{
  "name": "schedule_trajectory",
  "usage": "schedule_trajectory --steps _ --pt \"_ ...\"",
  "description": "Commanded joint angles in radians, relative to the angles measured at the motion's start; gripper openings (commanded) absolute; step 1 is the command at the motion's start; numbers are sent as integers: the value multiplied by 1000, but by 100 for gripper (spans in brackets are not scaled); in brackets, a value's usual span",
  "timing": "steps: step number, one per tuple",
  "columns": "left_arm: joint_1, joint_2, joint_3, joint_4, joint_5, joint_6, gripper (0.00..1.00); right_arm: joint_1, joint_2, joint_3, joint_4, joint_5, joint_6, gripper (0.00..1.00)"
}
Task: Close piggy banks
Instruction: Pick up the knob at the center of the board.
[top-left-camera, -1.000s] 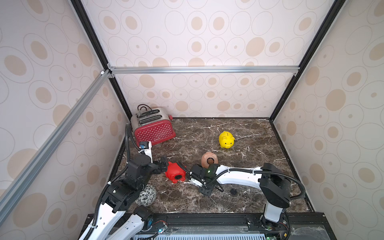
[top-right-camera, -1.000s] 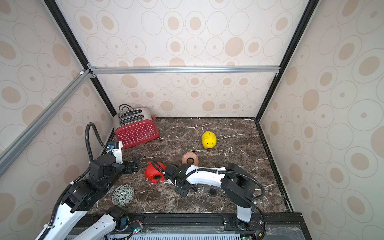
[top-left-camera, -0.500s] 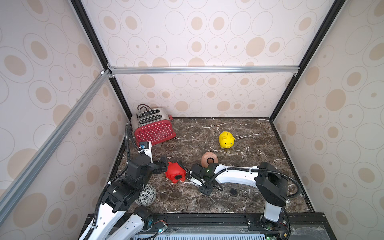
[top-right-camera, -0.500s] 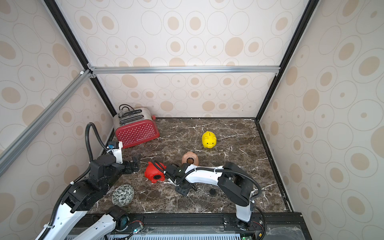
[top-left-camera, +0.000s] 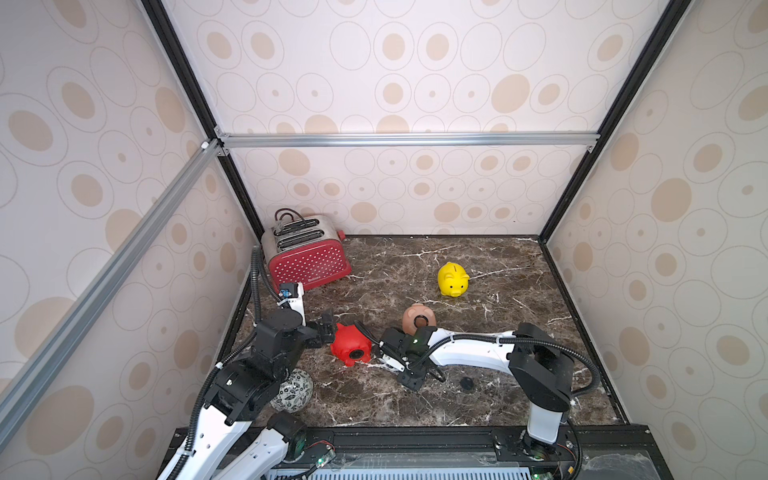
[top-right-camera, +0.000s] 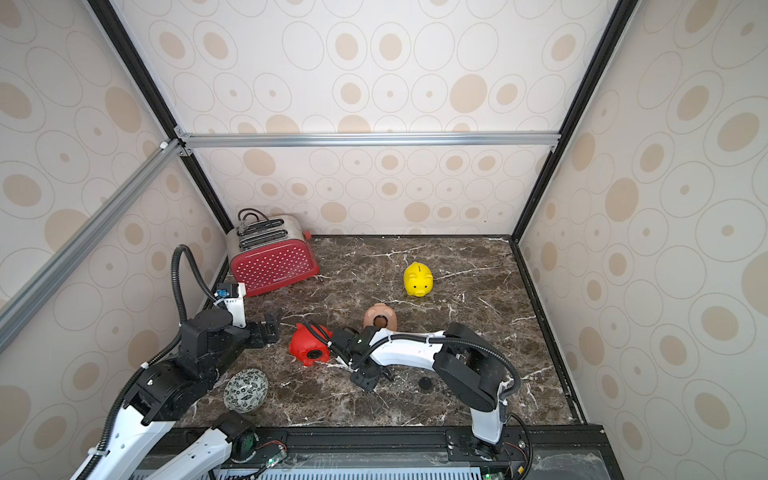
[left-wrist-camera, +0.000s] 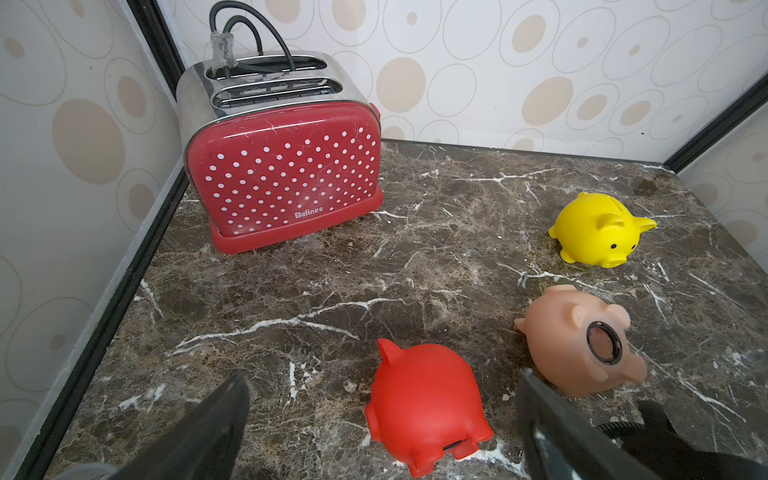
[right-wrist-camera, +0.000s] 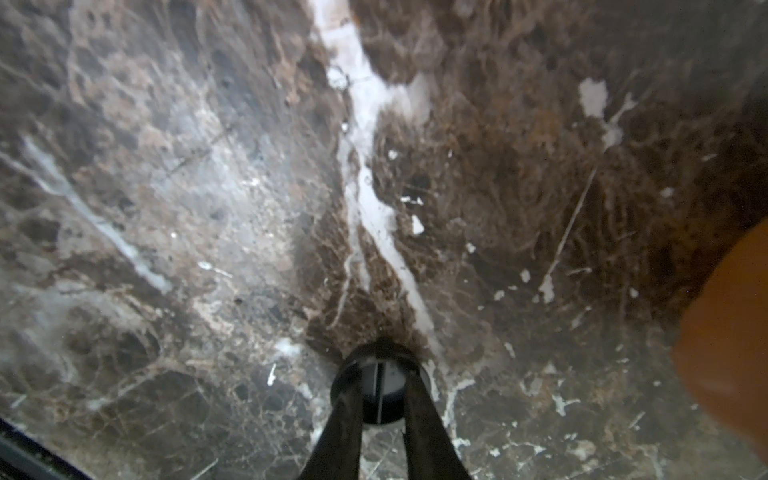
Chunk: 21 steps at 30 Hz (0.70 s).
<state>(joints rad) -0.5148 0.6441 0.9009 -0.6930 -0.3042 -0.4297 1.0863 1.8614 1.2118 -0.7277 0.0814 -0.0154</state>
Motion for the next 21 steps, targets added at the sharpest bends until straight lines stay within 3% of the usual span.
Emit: schedule_trajectory --steps 1,8,21 --pt "7 6 3 -9 -3 2 99 -9 37 -14 -10 -2 -3 22" --pt "6 3 3 -10 -2 3 99 -9 62 -17 -9 3 -3 20" --pt "6 5 3 -9 2 5 99 -10 79 -19 2 8 -3 4"
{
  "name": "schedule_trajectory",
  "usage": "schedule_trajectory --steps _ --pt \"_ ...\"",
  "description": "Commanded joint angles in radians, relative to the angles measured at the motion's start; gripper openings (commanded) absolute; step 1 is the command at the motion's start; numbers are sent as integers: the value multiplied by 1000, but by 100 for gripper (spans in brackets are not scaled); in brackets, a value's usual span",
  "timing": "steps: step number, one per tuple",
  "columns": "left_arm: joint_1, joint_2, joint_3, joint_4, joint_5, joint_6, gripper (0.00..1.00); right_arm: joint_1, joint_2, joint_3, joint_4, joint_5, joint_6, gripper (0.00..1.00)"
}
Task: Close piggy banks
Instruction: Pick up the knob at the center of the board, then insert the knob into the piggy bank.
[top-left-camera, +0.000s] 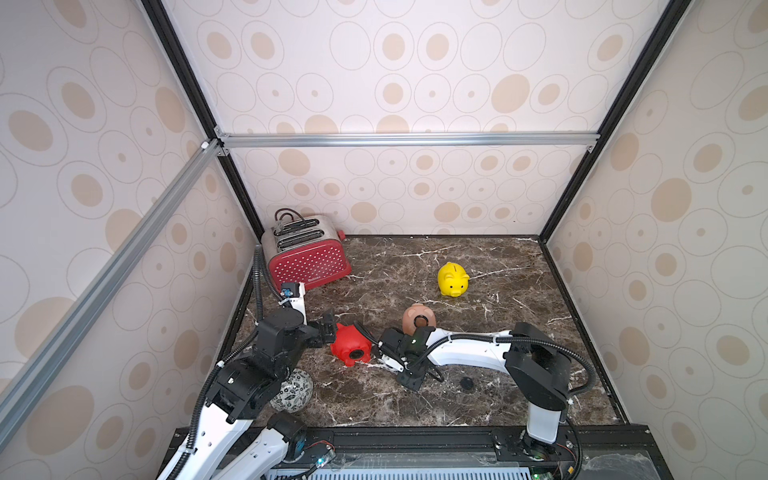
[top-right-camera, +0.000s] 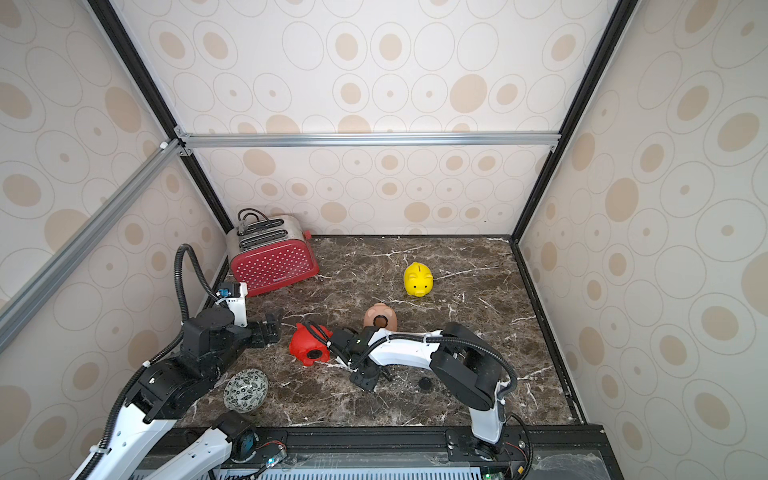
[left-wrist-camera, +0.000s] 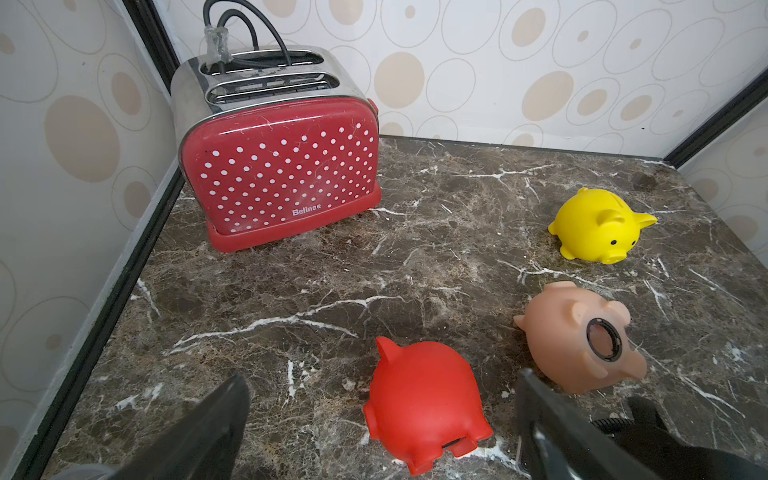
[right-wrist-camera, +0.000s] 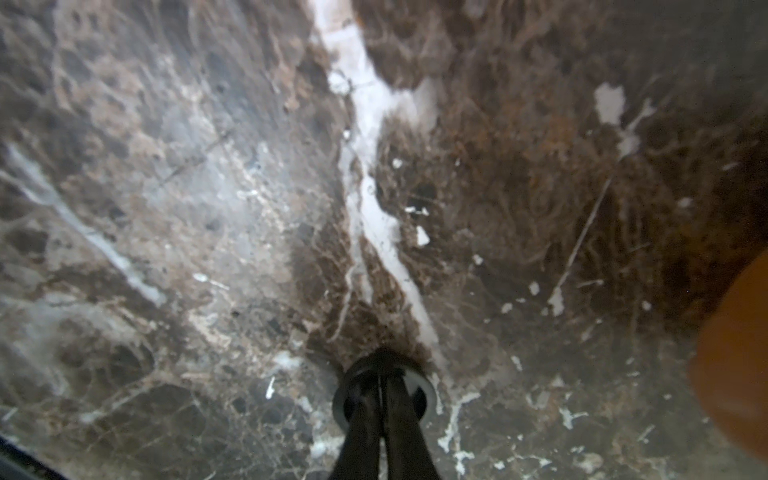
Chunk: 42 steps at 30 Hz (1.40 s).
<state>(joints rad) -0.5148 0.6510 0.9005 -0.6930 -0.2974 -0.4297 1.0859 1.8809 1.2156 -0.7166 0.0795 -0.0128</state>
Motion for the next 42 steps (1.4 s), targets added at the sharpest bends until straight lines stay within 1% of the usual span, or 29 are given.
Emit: schedule_trajectory --steps 1,2,6,11,15,19,23,26,31,35,39,41,42 --pt "6 -2 3 -10 -5 3 99 -8 55 -22 -9 11 -5 2" --pt "6 -2 2 -10 -5 3 99 -8 51 -19 -11 13 -6 0" --pt "6 -3 -1 -8 -3 2 99 -8 7 -11 -23 14 -7 0" --pt "6 -1 -1 0 5 0 99 -9 -98 -25 -17 15 -11 0" --pt "6 15 -1 16 34 1 99 -12 -166 -26 -30 23 -7 0" --pt "6 49 -11 53 74 -5 99 -22 -234 -16 -59 7 7 0" --pt "6 89 -26 148 106 -9 99 -36 -311 -7 -92 -4 26 0" --pt "6 146 -23 194 128 -9 99 -60 -365 21 -144 -6 38 0" --pt "7 272 -3 307 225 -17 99 -139 -436 75 -219 -6 46 0" --pt "9 387 36 371 325 -22 99 -210 -446 128 -262 0 41 0" --pt "20 495 60 438 427 -35 99 -270 -401 189 -270 13 42 0" --pt "47 539 53 484 489 -55 99 -284 -359 226 -273 24 35 0" --pt "69 559 39 521 539 -75 99 -290 -330 249 -279 36 30 0"
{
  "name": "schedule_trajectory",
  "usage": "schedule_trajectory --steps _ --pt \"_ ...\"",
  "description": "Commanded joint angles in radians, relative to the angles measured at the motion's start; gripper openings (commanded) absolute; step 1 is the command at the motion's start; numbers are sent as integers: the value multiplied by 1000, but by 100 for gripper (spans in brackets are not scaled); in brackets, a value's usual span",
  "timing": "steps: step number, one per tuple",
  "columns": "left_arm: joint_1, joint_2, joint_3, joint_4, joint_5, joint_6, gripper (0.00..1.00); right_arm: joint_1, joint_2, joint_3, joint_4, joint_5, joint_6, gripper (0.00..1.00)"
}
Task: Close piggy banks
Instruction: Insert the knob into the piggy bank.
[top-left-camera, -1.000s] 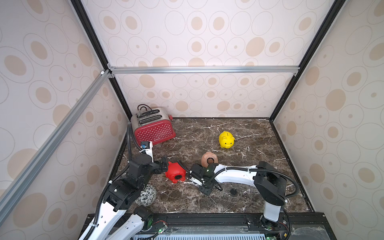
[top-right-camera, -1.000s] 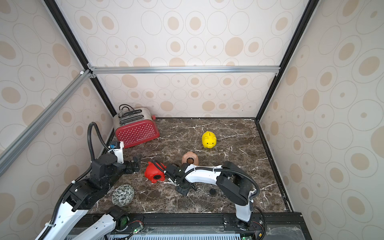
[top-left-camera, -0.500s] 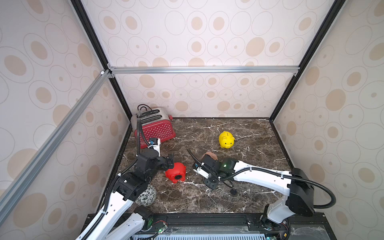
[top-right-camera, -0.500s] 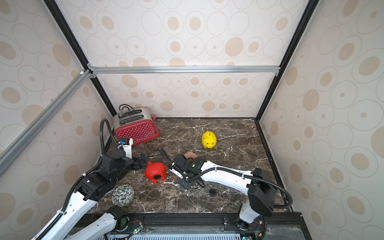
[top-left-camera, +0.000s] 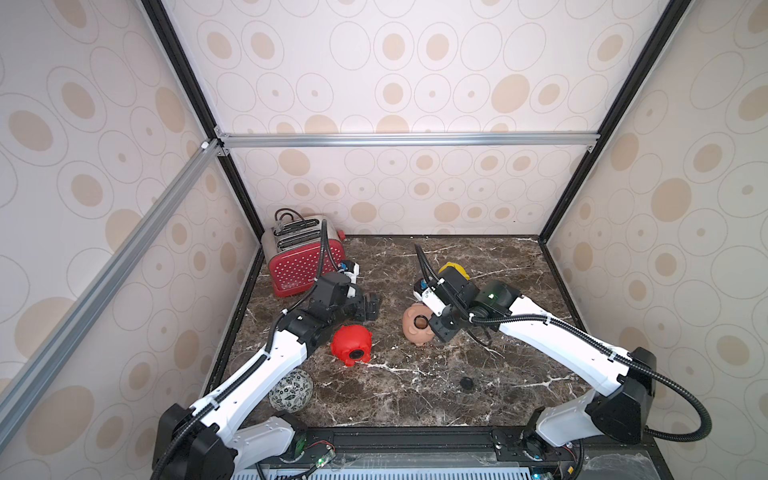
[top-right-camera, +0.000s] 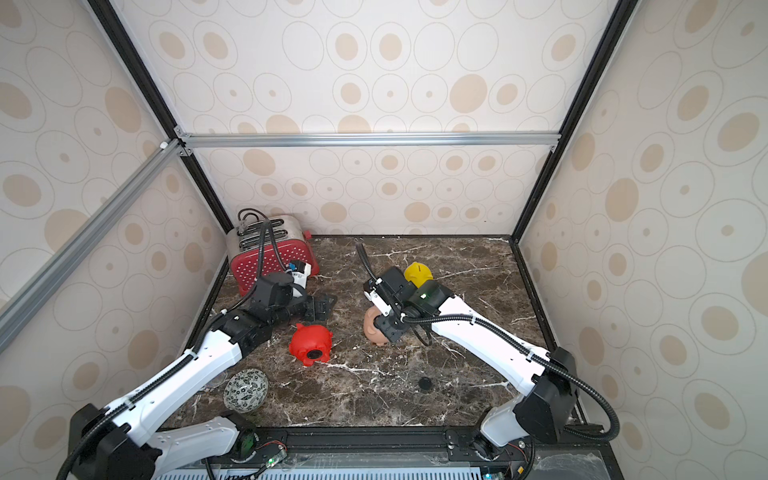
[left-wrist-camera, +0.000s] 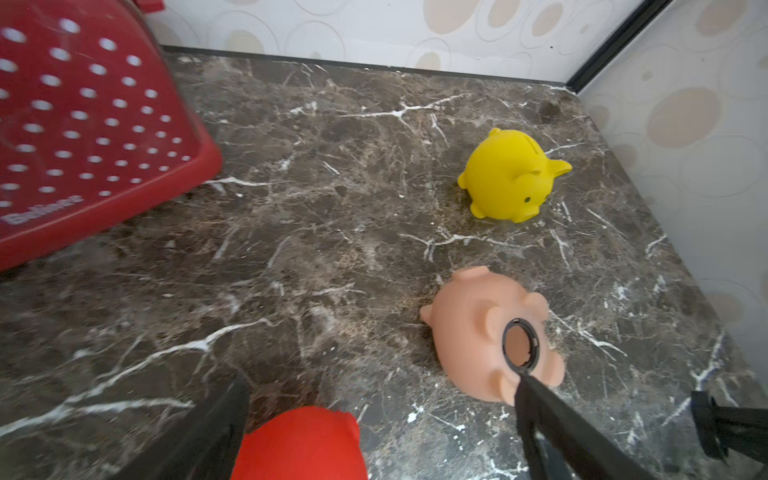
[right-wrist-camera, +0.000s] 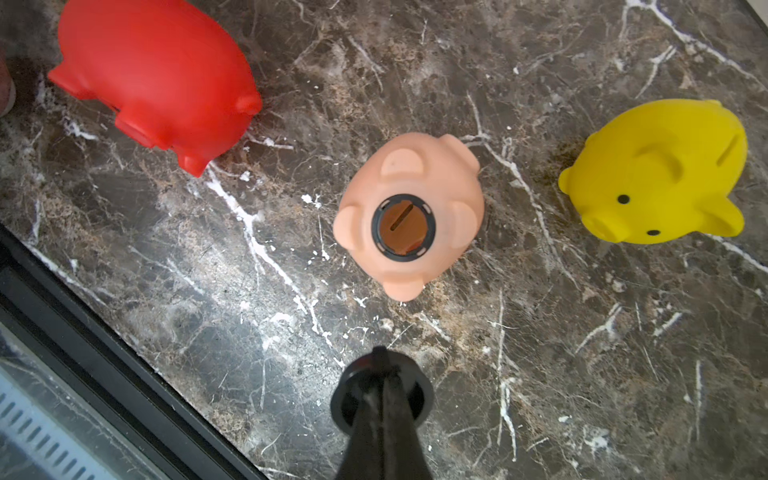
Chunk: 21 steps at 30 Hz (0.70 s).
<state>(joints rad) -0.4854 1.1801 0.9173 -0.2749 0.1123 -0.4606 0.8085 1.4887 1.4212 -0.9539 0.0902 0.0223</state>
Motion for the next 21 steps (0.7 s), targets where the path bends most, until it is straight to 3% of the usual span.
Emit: schedule_trajectory --steps 1,4,9,13,21 --pt "63 50 7 143 177 -66 99 -16 88 66 -46 33 -12 0" --pt "103 115 -9 217 280 -89 99 -32 144 98 -19 26 -41 0" --pt "107 199 -11 268 353 -91 99 -52 216 120 7 11 -109 0" --pt "108 240 -11 273 368 -89 99 -53 231 105 35 -13 -168 0" --pt "108 286 -8 272 375 -85 99 -53 274 137 42 21 -146 0"
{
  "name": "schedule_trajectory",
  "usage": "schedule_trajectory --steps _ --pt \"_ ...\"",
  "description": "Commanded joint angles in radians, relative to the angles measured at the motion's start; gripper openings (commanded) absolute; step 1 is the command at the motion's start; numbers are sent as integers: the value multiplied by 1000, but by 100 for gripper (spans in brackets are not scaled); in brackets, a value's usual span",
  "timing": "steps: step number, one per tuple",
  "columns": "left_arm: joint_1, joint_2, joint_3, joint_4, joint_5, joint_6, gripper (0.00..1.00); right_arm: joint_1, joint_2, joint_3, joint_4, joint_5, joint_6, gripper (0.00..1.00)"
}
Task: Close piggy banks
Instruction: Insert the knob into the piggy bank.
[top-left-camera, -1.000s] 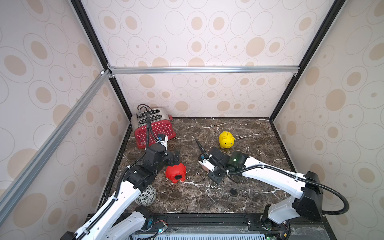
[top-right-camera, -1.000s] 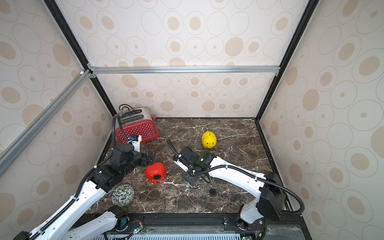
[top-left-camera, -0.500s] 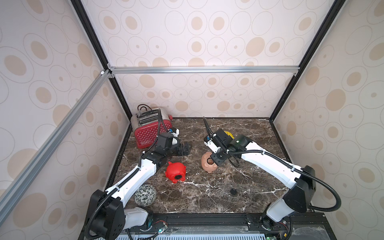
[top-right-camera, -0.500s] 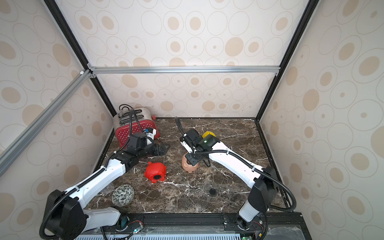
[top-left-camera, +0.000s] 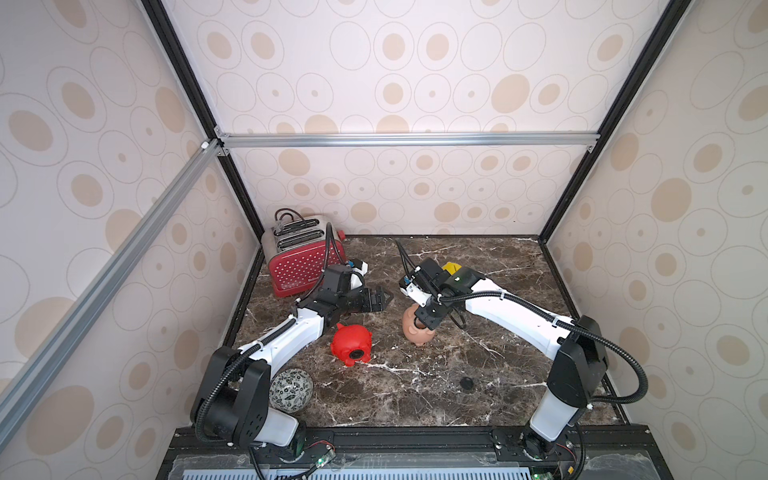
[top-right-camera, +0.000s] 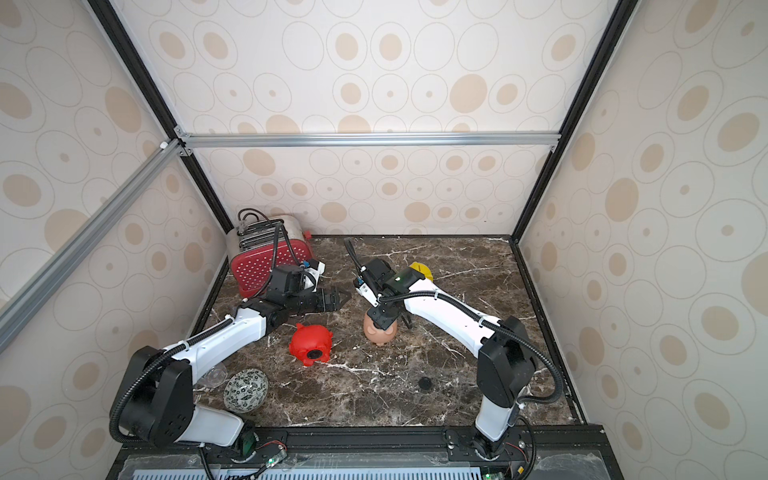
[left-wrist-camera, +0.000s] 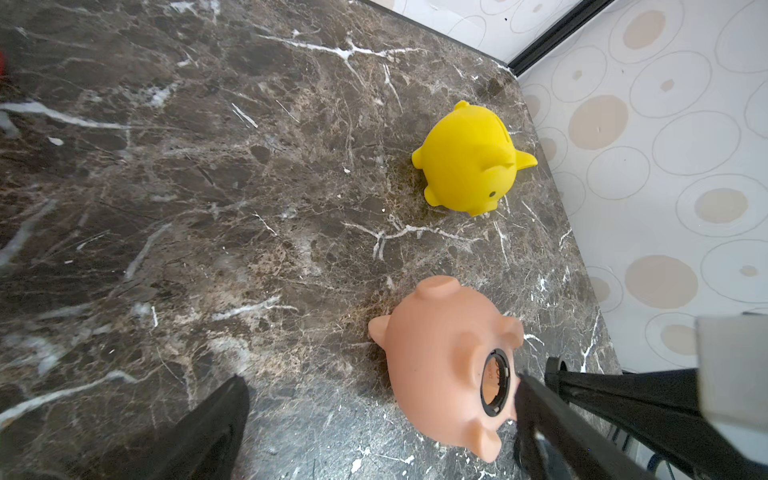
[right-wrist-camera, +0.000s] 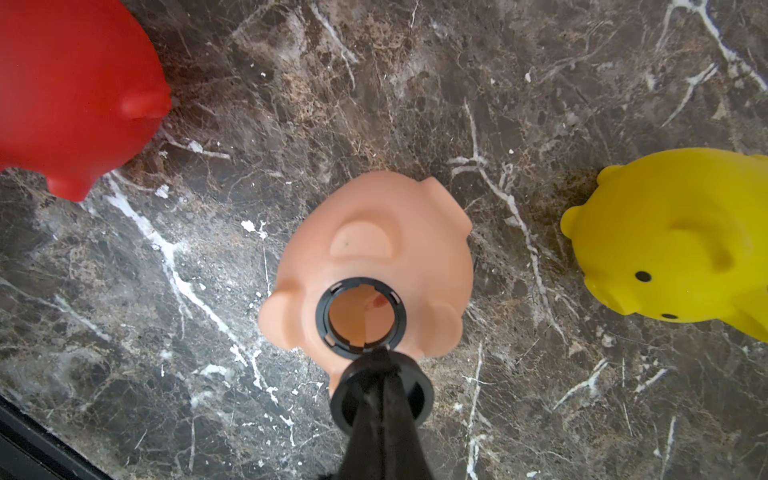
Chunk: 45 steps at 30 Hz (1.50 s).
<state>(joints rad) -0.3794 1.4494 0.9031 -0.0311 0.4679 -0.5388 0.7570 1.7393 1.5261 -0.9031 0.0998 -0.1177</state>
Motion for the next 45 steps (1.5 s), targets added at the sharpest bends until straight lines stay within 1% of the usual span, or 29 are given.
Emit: schedule_trajectory --steps 1,3,6,8,13,15,19,25,35,40,45 --pt "2 18 6 27 20 -7 99 -3 26 37 -11 29 13 0" --pt "4 22 6 21 14 -10 99 -1 38 62 -38 73 90 0" --pt "4 10 -3 11 4 -9 99 4 45 102 -108 56 175 0" --pt "3 0 -11 7 -6 -7 100 11 30 87 -111 61 231 0" --pt "4 -4 -6 -9 -9 3 99 14 33 44 -112 13 396 0" --pt "4 -9 -6 -15 -15 6 99 16 29 37 -115 17 457 0" --pt "5 -15 -10 -28 -23 9 99 21 23 22 -99 20 524 0" --pt "4 -31 -28 -28 -34 10 99 43 62 36 -93 26 513 0" --pt "5 31 -21 -7 -3 0 99 61 126 84 -103 84 410 0" --pt "4 38 -21 -15 -8 8 99 61 144 113 -117 119 372 0" --pt "4 37 -21 -24 -12 13 99 61 163 127 -114 121 348 0"
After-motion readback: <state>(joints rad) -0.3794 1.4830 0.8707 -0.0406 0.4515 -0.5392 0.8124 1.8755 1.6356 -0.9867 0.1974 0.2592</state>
